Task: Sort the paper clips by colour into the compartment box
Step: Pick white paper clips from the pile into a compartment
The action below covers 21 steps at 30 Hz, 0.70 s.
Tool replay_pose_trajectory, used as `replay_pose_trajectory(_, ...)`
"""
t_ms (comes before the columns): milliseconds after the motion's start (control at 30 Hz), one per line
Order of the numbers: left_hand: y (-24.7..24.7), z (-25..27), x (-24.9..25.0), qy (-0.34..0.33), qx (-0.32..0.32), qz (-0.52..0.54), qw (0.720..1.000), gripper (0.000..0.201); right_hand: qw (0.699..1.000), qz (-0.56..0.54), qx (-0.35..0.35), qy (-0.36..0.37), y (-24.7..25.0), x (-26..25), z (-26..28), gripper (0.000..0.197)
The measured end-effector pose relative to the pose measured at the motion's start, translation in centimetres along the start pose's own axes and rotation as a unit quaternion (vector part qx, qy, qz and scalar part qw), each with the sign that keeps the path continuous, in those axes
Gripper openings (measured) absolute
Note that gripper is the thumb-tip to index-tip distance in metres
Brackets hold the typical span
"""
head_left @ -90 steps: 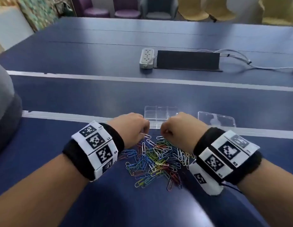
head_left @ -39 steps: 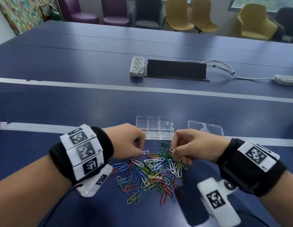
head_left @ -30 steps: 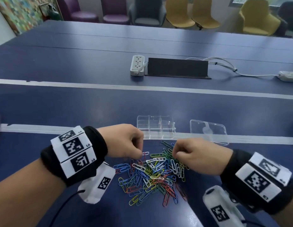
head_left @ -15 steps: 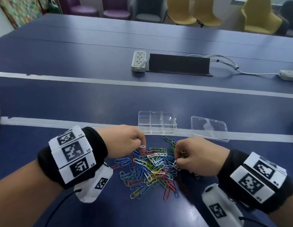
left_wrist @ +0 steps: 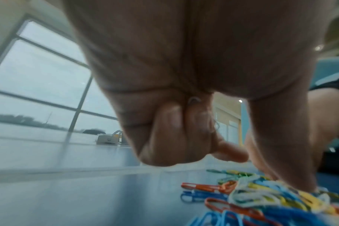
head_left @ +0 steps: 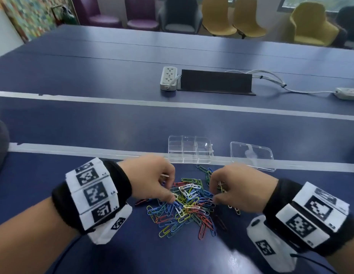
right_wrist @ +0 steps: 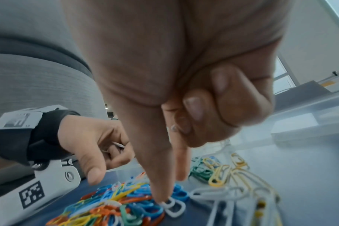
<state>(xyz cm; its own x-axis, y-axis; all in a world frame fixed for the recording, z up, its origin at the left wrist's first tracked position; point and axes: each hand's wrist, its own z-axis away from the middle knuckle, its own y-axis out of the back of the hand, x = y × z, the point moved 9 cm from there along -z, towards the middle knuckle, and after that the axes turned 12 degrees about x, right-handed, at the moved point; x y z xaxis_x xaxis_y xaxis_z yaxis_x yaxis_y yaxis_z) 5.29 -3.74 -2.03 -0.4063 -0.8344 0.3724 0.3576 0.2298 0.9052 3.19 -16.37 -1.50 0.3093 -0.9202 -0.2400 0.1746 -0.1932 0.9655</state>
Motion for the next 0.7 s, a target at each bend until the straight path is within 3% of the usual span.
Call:
replay_pose_trajectory(67,-0.4,0.1,0.4,-0.01,-0.007,-0.014,1.0,0.019,0.999,0.028,-0.014,0.012,-0.1,-0.1,0.4,0.02)
replay_pose_trajectory(300,-0.7,-0.4,1.7,-0.055,0.009,-0.051,0.997,0.017,0.998,0.028,-0.041,0.024,-0.9,0.2,0.5,0.02)
replay_pose_trajectory(467,1.2,-0.9,1.0,-0.027,0.046,0.018,0.998,0.009,1.0,0.005,-0.002,0.004,0.5,0.1,0.5,0.015)
replay_pose_trajectory(700,3.6,-4.9,-0.1,0.027,0.098,-0.032,0.994,0.019,0.997,-0.055,0.039,-0.031,2.6,-1.0,-3.4,0.026)
